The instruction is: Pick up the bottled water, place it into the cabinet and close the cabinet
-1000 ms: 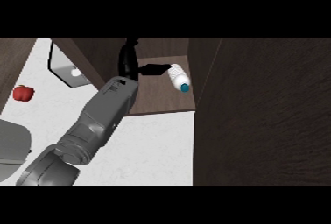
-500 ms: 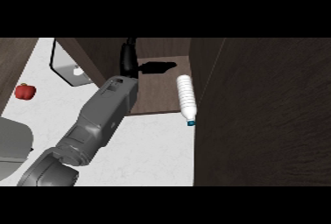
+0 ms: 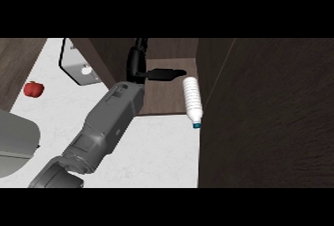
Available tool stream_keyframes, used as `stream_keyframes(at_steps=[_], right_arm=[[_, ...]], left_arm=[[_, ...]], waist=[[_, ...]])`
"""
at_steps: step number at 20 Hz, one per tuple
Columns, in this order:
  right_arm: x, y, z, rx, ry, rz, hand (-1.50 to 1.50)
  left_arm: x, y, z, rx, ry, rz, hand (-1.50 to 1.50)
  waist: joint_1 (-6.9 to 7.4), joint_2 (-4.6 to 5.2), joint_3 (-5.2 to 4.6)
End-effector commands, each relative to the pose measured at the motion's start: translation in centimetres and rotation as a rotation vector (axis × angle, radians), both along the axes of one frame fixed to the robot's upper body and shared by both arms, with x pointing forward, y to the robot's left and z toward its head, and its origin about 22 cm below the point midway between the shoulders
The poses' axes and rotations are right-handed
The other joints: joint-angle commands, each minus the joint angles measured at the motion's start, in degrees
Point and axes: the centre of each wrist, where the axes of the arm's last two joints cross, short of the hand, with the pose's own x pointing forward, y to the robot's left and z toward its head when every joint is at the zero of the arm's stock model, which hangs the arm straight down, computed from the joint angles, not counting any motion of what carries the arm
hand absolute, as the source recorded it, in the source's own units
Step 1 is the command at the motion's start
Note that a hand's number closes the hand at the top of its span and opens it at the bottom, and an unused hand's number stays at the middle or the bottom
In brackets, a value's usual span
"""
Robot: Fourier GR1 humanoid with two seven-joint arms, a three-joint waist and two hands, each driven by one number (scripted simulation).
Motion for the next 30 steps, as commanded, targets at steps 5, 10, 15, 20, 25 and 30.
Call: stream_keyframes(at_steps=[5,10,15,20,25,30], right_arm=[[-0.5,0.1,1.6,-0.014,0.001,-0.030,-1.50],[-0.5,-0.3,-0.6,0.009,0.029,-0.047,-1.50],[-0.9,0.4,0.3,0.000,0.029,-0.049,-1.50],[-2.1,0.4,0.7,0.006,0.038,-0.053,-1.50],[-1.3,1.3,1.2,-0.016,0.033,-0.024,-1.50],[-1.8,0.9,2.2,-0.072,-0.005,0.017,-1.50]], left_arm=[[-0.8,3.9,-1.4,-0.082,-0.002,-0.048,-1.50],[-2.6,3.5,-2.6,-0.127,0.002,-0.088,-1.50],[-5.3,2.5,-3.1,-0.194,0.039,-0.164,-1.50],[-8.5,1.8,-2.0,-0.250,0.025,-0.172,-1.50],[-14.1,1.6,-0.7,-0.287,0.014,-0.237,-1.50],[-19.7,3.9,2.2,-0.311,0.029,-0.264,-1.50]], waist=[[3.06,-0.97,-0.39],[4.28,-1.43,-0.32],[5.30,-1.78,-0.33],[5.02,-1.88,-0.32],[4.85,-1.47,-0.32],[3.81,-1.27,-0.32]])
